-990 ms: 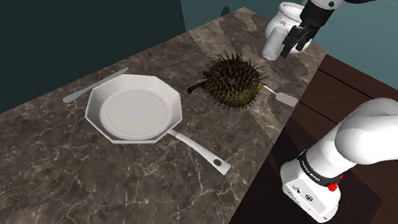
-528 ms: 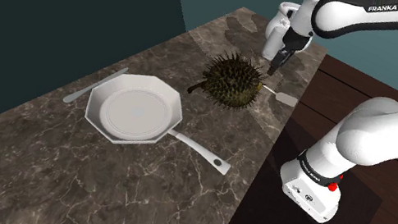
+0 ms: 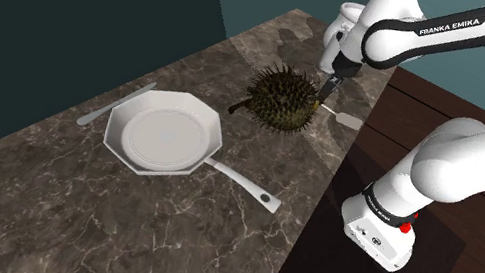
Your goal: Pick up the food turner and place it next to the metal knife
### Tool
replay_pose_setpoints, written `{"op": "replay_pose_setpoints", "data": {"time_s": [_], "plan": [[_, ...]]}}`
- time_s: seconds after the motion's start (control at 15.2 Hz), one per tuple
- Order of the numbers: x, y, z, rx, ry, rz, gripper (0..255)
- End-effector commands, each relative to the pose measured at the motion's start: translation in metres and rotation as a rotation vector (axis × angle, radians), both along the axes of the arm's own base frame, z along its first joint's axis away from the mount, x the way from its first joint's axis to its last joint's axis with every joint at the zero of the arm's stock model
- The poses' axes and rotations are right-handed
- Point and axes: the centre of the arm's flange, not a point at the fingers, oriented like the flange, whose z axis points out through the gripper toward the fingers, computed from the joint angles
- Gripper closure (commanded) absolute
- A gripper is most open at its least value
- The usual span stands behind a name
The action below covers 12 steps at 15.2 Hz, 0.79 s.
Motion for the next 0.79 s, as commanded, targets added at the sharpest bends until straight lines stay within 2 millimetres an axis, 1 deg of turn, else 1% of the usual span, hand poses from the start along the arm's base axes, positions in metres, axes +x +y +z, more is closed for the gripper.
{"op": "replay_pose_setpoints", "data": {"time_s": [0.0,0.53,0.59,0.73], "plan": [[0.0021,0.0007,-0.0139,0.000,-0.001,0.000,0],[0.0020,0.0007,-0.0139,0.000,-0.001,0.000,0],[0.0020,0.0007,-0.0139,0.000,-0.001,0.000,255],[0.0020,0.0007,-0.0139,0.000,-0.001,0.000,255]]}}
